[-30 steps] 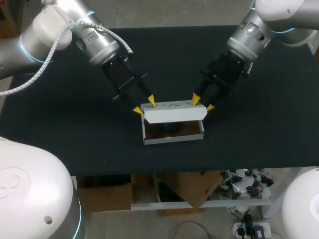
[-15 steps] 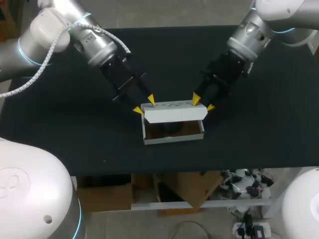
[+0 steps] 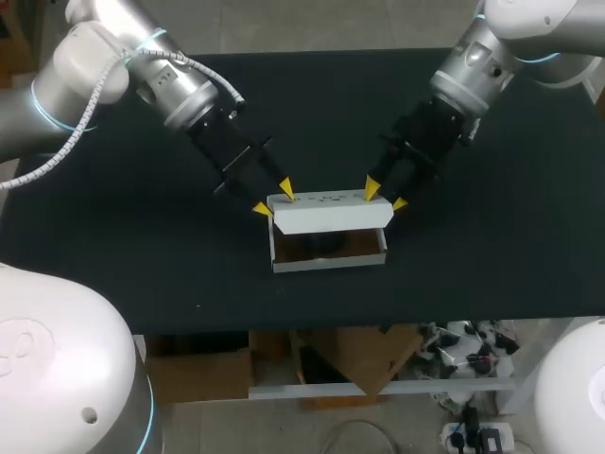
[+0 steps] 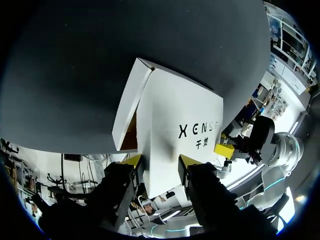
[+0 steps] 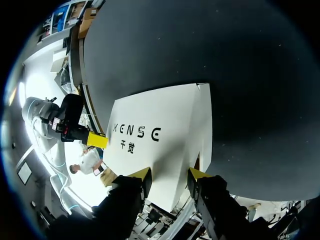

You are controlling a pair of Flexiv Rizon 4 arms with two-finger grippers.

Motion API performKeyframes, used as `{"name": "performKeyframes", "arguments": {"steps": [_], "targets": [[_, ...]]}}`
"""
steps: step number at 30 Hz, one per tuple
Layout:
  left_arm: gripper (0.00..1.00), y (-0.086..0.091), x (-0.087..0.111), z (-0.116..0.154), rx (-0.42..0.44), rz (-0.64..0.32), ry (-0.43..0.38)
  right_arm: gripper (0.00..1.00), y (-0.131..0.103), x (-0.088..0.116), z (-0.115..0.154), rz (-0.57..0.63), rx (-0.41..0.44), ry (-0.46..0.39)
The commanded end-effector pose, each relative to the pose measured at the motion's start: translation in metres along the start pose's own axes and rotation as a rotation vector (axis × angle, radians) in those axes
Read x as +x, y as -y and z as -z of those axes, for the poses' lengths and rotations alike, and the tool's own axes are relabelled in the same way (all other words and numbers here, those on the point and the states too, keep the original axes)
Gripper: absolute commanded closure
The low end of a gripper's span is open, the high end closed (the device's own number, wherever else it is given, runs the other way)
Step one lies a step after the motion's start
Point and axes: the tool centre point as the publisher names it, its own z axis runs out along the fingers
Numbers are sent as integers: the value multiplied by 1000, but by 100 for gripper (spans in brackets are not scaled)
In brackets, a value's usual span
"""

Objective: Assemble the packaging by folding the flat box into shape, placing the metal phone stand inside, and closing the box properly

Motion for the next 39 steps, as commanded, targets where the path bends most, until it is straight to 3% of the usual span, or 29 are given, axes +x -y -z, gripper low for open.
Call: {"name": "performKeyframes", "arguments": {"steps": [1,39], "targets": [[56,-1,0,-4,2,3,-22,52,-2,3,-2,1,5,0],[61,2,-5,-11,-8,26,-113,52,-2,5,-2,1,6,2]]}}
